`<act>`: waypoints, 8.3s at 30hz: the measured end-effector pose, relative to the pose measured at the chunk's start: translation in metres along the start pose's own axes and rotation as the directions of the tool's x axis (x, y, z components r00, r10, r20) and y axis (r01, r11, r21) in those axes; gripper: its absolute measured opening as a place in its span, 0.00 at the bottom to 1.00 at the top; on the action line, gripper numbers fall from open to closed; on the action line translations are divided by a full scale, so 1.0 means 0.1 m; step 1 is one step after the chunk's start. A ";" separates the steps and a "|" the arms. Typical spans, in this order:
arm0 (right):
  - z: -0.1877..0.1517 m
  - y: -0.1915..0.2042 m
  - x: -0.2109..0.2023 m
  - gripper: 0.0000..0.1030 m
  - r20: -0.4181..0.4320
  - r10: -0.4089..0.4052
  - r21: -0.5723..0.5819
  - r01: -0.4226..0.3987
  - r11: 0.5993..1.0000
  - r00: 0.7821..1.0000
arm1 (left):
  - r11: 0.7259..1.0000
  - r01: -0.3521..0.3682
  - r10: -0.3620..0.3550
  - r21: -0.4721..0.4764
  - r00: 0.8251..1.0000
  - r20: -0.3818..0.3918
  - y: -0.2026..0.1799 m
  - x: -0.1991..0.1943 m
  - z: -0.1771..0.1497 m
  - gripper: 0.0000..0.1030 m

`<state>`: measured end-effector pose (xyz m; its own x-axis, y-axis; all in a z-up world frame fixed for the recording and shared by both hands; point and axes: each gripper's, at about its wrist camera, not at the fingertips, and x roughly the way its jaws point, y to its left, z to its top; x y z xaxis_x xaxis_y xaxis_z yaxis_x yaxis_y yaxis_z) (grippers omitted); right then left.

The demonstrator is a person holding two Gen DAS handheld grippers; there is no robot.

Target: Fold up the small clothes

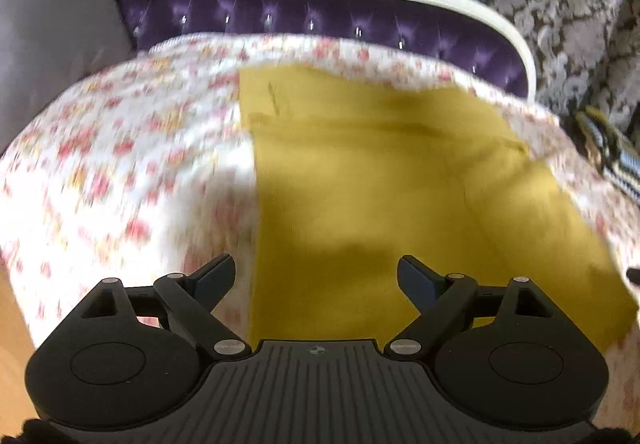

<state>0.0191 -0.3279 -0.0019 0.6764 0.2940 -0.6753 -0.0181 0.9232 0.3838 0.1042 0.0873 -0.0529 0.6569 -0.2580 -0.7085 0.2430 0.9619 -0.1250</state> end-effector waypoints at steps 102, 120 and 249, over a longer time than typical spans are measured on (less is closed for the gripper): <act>2.03 -0.59 2.07 0.70 0.224 0.005 0.192 -0.049 0.980 0.975 | 0.958 0.056 0.005 -0.281 0.977 0.212 0.75 1.52 1.95 0.51; 1.87 0.37 2.67 0.68 -0.029 0.027 -0.306 -0.035 0.951 0.999 | 0.980 0.072 -0.079 0.187 0.997 0.027 -0.20 2.01 1.69 0.52; 1.86 -0.37 1.95 0.25 -0.060 0.201 0.051 -0.198 0.979 0.978 | 0.994 -0.001 0.011 0.105 0.996 -0.088 -1.05 2.09 1.50 0.80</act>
<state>0.2887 -0.3507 -0.0301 0.6136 0.4878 -0.6209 -0.1141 0.8329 0.5415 0.3230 -0.0816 -0.0839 0.5944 -0.2388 -0.7679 0.3160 0.9475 -0.0501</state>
